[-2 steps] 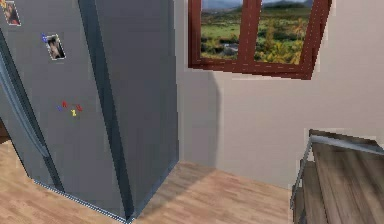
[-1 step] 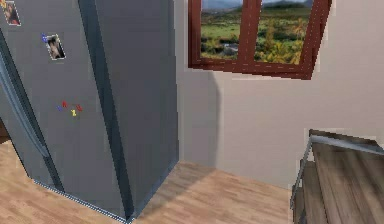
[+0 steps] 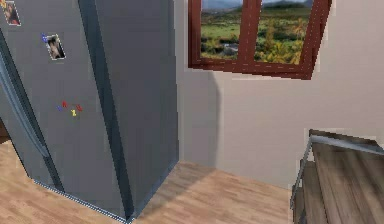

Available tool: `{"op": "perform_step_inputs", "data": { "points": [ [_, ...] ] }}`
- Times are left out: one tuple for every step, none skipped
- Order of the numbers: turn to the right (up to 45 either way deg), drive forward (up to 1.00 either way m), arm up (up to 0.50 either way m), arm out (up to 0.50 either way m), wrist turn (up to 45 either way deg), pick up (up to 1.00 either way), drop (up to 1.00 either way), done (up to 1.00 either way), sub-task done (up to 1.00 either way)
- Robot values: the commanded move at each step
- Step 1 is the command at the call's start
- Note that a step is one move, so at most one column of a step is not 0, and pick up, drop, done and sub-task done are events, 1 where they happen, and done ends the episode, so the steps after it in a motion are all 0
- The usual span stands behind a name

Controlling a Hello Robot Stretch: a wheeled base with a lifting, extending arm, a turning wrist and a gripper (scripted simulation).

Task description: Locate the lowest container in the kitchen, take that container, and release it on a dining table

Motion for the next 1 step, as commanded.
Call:
{"op": "perform_step_inputs", "data": {
  "points": [
    [0.0, 0.00, 0.00, 0.00, 0.0, 1.00, 0.00, 0.00, 0.00]
  ]
}}
